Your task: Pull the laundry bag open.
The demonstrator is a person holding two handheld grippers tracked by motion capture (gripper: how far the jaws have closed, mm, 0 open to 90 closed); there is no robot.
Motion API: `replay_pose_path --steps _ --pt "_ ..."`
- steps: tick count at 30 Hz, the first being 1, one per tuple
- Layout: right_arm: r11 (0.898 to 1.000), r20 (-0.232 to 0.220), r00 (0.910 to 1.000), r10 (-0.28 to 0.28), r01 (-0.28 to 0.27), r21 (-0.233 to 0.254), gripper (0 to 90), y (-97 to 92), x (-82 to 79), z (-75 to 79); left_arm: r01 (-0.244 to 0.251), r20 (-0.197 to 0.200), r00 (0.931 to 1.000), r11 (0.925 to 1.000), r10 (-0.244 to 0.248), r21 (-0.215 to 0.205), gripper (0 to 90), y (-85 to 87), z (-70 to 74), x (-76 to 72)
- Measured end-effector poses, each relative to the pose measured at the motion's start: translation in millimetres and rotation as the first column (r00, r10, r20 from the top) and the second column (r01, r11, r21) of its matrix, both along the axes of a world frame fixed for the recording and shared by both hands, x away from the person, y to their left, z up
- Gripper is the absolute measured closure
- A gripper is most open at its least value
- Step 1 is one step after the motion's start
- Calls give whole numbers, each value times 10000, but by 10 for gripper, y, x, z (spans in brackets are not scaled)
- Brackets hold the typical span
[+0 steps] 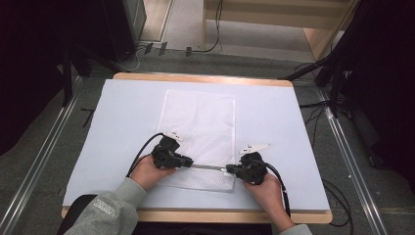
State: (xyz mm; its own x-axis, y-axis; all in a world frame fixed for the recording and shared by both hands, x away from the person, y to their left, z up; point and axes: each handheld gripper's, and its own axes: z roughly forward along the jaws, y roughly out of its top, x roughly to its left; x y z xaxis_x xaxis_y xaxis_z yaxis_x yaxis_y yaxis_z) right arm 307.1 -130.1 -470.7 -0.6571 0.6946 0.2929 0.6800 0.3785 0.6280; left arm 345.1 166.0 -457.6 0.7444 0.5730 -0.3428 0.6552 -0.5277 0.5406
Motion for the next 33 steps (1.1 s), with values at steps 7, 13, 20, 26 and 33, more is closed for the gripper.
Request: replay_pose_path --steps 7,13,20,26,33 --pt "9999 -137 9999 54 -52 135 900 2 -41 6 103 119 9999 9999 -102 -48 827 -2 -7 -3" --pt "9985 -112 9986 514 -511 217 900 118 -104 0 146 172 9997 9999 -145 -70 830 -4 -14 -3" --pt "9981 556 9966 612 -617 70 900 196 -93 25 3 34 10000 9994 -1 -337 819 21 12 15" --pt "9994 951 9949 344 -341 -51 900 78 -65 96 71 205 9998 9962 -54 -870 813 -6 142 3" --pt "9995 618 9979 182 -166 -258 900 18 -49 81 419 363 9986 9936 -382 -1047 799 -205 201 -14"
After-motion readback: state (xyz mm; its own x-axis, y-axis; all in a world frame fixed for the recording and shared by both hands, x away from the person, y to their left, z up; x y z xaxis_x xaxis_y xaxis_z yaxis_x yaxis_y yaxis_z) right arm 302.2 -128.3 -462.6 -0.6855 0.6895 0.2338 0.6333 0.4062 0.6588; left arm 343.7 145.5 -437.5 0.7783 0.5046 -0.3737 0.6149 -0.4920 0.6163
